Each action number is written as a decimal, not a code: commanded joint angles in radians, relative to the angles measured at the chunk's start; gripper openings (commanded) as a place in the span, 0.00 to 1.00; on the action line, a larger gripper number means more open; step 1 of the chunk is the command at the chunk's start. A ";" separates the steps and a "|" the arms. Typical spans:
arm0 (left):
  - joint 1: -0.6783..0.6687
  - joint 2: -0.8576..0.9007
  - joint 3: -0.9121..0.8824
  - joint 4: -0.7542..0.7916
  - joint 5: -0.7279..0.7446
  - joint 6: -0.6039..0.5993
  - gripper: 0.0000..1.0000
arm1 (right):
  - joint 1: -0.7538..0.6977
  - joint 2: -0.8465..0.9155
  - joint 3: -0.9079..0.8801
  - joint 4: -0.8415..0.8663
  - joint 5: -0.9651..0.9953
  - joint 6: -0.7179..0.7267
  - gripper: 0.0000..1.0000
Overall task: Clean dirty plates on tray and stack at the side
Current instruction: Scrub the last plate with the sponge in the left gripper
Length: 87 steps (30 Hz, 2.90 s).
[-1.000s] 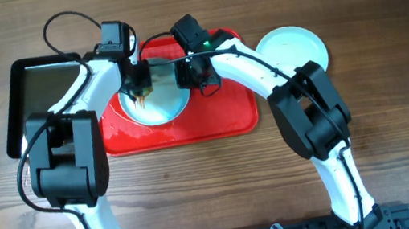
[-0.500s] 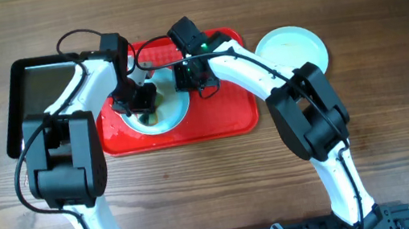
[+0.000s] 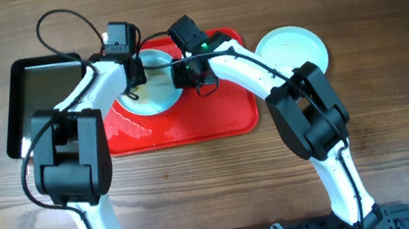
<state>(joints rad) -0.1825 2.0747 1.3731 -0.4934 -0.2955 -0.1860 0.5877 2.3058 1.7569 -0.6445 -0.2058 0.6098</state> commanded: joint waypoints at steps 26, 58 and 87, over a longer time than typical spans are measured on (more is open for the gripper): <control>0.024 0.042 -0.019 -0.123 -0.243 -0.092 0.04 | -0.003 0.027 0.002 -0.019 0.010 -0.027 0.05; -0.027 0.042 -0.019 -0.017 -0.225 -0.164 0.04 | -0.003 0.027 0.002 -0.021 0.010 -0.033 0.05; -0.048 0.042 -0.019 -0.138 -0.249 -0.354 0.04 | -0.003 0.027 0.002 -0.021 0.010 -0.034 0.05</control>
<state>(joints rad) -0.2375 2.0647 1.3834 -0.7040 -0.3828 -0.4923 0.6022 2.3062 1.7569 -0.6586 -0.2394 0.5785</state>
